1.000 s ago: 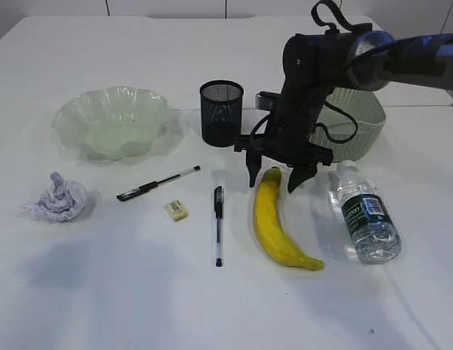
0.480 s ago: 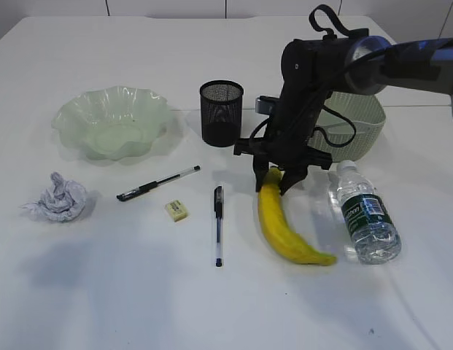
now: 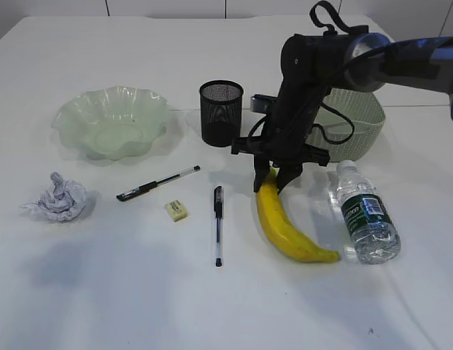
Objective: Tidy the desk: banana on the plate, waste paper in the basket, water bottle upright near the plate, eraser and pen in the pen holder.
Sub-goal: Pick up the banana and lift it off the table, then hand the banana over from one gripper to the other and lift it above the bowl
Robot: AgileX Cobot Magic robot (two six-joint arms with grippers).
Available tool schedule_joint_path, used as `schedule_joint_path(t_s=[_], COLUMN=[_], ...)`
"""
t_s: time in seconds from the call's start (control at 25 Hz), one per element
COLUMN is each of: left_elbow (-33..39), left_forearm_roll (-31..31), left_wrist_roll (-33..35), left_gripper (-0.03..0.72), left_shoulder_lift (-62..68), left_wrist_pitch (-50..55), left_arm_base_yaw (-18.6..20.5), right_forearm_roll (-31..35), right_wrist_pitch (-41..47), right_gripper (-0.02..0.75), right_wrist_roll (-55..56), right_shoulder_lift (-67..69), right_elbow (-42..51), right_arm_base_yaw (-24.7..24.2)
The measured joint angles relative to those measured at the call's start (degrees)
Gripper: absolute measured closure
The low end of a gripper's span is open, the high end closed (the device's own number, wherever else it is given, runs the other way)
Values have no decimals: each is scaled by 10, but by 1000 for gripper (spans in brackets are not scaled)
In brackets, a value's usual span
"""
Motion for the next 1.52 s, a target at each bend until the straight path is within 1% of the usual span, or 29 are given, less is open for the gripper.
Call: schedule_joint_path(t_s=[0.24,0.52,0.68,0.84,1.0,1.16,1.28,1.36,1.44,1.52], left_elbow=[0,0,0,0,0,0,0,0,0,0], left_forearm_roll=[0,0,0,-1,-2,-3,-6,-12,-20,-25], left_wrist_roll=[0,0,0,0,0,0,0,0,0,0], left_gripper=[263,263,263,263,263,267,278,281,283,283], left_shoulder_lift=[0,0,0,0,0,0,0,0,0,0], left_wrist_pitch=[0,-4,-5,-6,-6,-8,-18,-23,-25,-37], left_arm_base_yaw=[0,0,0,0,0,0,0,0,0,0], right_forearm_roll=[15,29,39,44,60,102,115,120,135,175], right_wrist_pitch=[38,56,57,37,-21,-89,-120,-127,-139,-158], right_gripper=[516,516,516,516,517,517,518,518,518,518], right_wrist_roll=[-53,-99,-118,-131,-146,-169,-174,-177,-187,-211], right_shoulder_lift=[-11,-68,-111,-170,-253,-363,-438,-470,-481,-482], right_elbow=[-15,-15,10,82,200,326,393,416,420,421], right_arm_base_yaw=[0,0,3,16,31,36,36,36,36,36])
